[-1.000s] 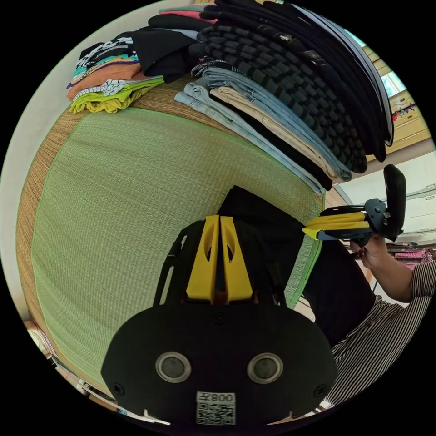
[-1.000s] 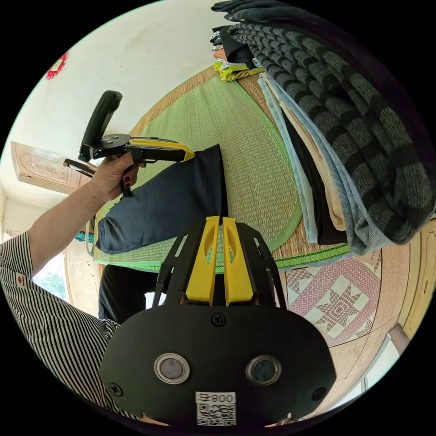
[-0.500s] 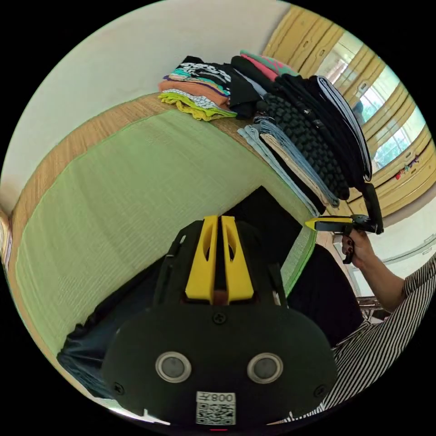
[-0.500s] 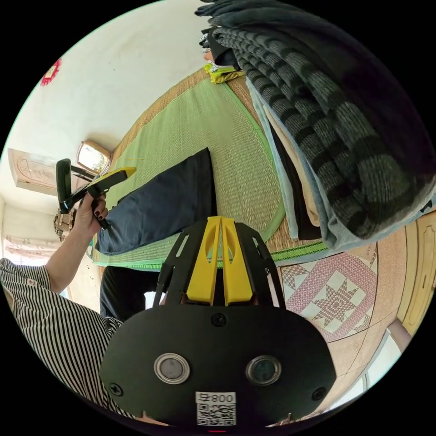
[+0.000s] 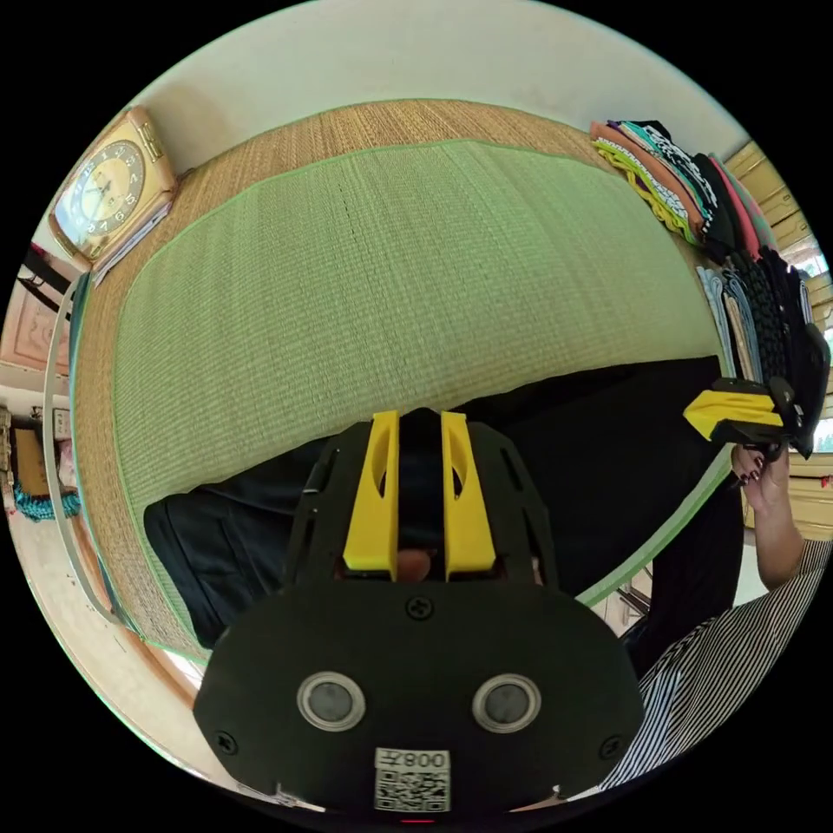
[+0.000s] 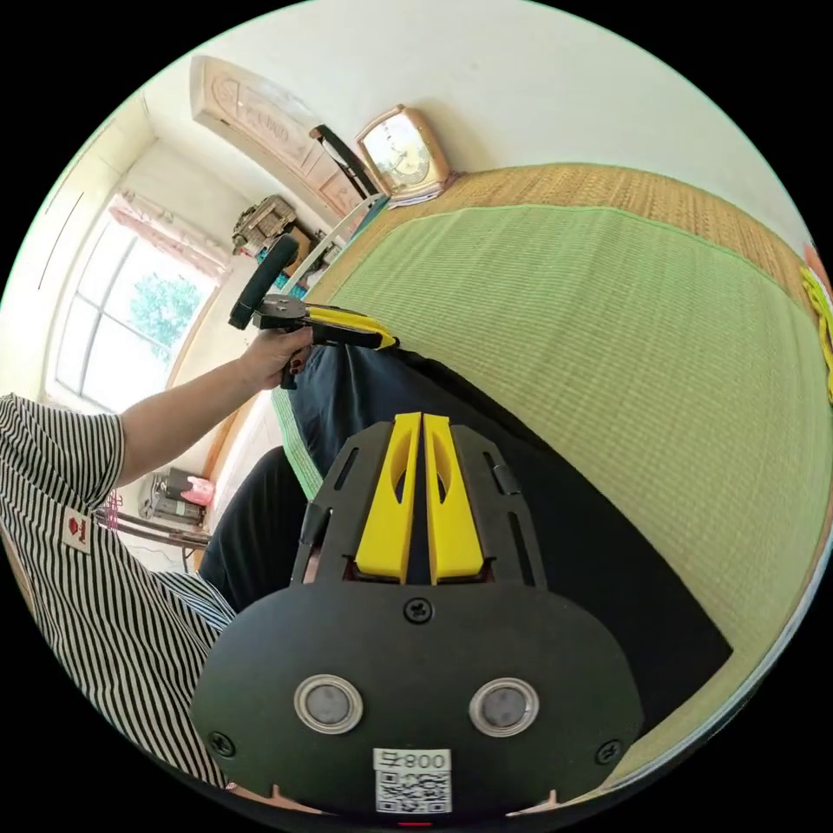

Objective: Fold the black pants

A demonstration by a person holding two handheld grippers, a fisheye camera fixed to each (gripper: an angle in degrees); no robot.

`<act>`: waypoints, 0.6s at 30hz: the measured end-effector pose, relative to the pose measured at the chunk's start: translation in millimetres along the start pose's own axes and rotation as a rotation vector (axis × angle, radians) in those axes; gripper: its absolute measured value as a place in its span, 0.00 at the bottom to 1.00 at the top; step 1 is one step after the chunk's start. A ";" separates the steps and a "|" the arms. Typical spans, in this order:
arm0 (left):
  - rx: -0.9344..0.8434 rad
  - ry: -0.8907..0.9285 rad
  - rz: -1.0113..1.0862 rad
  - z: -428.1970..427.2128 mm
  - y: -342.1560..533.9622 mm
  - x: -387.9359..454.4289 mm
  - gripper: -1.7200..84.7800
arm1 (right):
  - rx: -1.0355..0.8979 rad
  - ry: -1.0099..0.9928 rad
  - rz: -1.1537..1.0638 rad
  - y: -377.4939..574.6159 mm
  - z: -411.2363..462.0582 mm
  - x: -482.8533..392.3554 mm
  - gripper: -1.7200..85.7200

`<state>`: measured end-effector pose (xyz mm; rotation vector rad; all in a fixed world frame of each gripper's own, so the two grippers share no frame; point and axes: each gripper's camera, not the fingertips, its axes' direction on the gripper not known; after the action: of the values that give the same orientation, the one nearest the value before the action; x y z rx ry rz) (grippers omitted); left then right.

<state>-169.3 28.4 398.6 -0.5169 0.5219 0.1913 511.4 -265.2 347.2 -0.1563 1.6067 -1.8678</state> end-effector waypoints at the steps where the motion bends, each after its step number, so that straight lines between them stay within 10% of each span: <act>1: -0.012 0.008 0.008 2.0 4.0 -9.7 0.10 | -0.006 -0.007 -0.015 -8.9 5.2 -1.8 0.03; 18: 0.409 0.317 -0.178 -67.3 179.5 -141.6 0.04 | -0.201 -0.095 -0.131 -114.4 117.6 -39.1 0.05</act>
<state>-372.9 140.8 346.6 -0.1901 0.7975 -0.1701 553.9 -339.4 492.6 -0.4405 1.7514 -1.7628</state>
